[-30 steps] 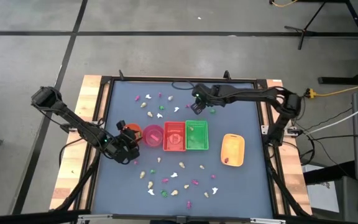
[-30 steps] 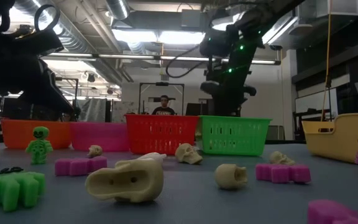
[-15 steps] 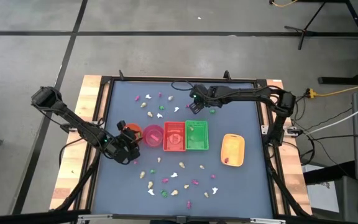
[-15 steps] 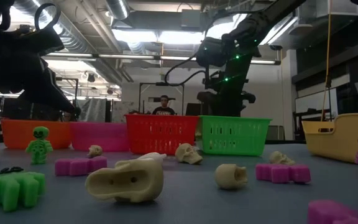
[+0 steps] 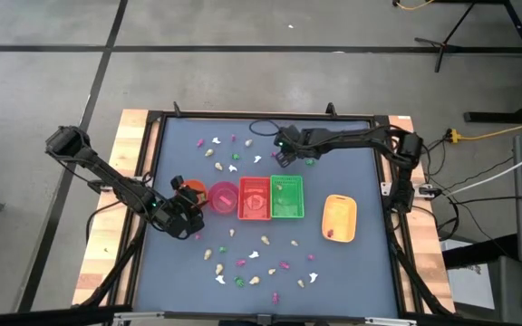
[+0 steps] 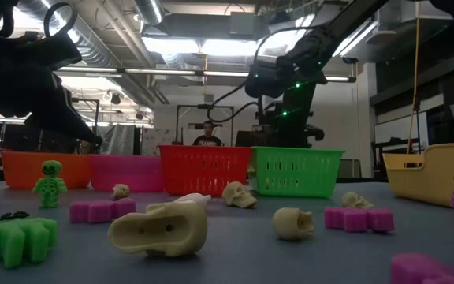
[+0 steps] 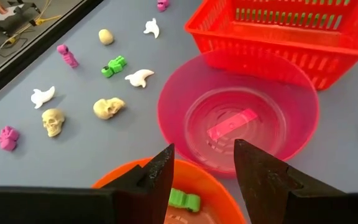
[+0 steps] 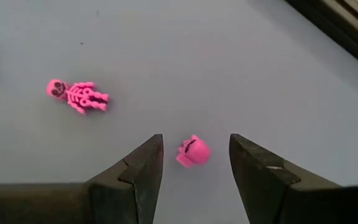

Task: Sort Halloween decoration
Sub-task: Put the pink skeleton toy into the yellow bin

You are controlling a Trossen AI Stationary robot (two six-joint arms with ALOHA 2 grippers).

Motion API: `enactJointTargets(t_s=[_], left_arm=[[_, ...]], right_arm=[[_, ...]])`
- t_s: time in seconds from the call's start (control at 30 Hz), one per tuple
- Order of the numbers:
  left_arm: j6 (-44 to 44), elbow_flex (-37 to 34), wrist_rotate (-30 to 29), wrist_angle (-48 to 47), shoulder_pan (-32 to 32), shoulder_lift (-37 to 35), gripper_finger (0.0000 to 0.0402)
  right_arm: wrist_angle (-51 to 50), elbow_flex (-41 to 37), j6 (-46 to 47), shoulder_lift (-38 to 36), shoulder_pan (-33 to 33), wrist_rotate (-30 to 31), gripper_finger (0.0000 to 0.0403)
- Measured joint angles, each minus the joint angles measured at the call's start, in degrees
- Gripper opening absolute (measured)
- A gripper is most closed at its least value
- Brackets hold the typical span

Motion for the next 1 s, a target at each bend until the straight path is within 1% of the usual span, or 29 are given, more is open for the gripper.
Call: enactJointTargets(t_s=[0.5, 0.8, 0.9, 1.0], left_arm=[[0.0, 0.0, 0.0, 0.0, 0.0, 0.0, 0.015], [0.0, 0.0, 0.0, -0.1, 0.0, 0.0, 0.015], [0.0, 0.0, 0.0, -0.1, 0.0, 0.0, 0.015], [0.0, 0.0, 0.0, -0.1, 0.0, 0.0, 0.015]], right_arm=[[-0.2, 0.0, 1.5, 0.9, 0.0, 0.6, 0.0183], [0.2, 0.0, 1.5, 3.8, 0.0, 0.3, 0.0182], [0.3, 0.0, 1.5, 3.9, 0.0, 0.4, 0.017], [0.6, 0.0, 1.5, 4.0, 0.0, 0.6, 0.0145]])
